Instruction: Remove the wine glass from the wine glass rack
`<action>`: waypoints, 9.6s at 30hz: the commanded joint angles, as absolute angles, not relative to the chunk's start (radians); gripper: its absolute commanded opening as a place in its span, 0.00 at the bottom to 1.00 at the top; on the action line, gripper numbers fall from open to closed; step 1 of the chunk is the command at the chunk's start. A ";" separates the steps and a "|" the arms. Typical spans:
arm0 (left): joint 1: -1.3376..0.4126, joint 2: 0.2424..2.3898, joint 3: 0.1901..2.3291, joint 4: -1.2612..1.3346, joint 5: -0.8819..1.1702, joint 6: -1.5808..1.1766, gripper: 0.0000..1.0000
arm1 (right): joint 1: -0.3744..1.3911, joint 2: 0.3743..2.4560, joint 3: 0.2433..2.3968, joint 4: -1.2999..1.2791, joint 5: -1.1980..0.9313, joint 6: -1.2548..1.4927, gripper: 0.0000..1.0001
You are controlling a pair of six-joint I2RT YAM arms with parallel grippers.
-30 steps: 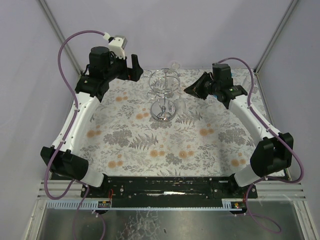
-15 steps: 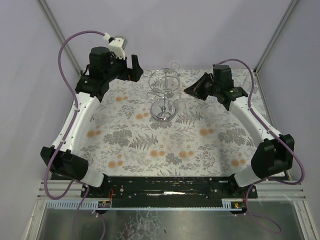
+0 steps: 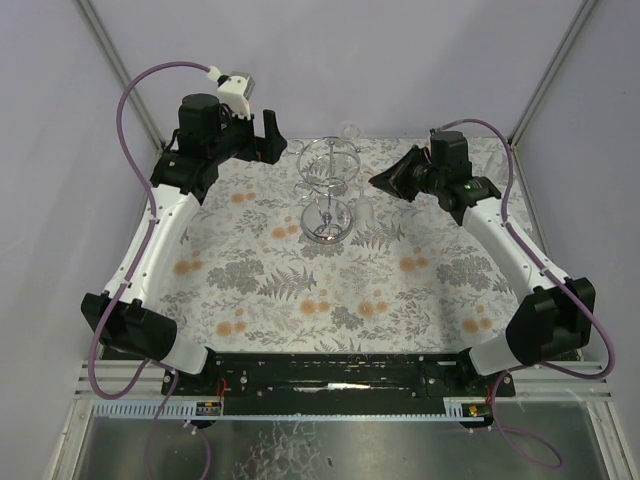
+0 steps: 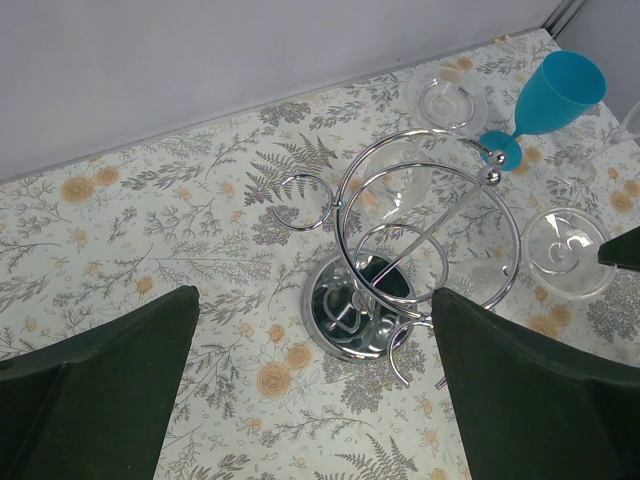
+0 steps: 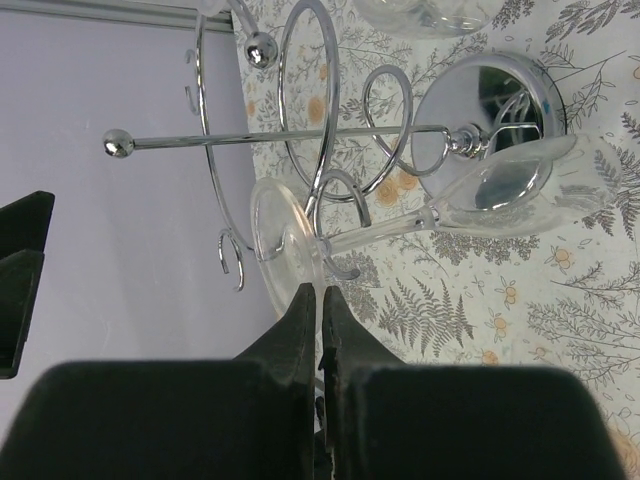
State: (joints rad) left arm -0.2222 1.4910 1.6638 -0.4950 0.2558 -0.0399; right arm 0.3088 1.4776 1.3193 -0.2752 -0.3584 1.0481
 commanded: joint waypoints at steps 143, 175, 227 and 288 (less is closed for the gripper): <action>-1.049 1.565 1.664 -0.654 0.432 0.737 0.00 | 0.169 1.119 1.607 -1.031 -0.069 0.794 0.99; -1.175 1.442 1.269 -0.380 0.187 1.272 0.00 | 0.161 1.202 1.393 -0.859 -0.227 0.829 0.91; -1.185 1.374 1.099 -0.295 0.114 1.453 0.00 | 0.113 1.218 1.331 -0.870 -0.329 0.789 0.34; -0.950 1.717 1.907 -0.686 0.302 0.367 0.97 | -0.101 1.330 0.903 0.179 0.526 0.230 0.28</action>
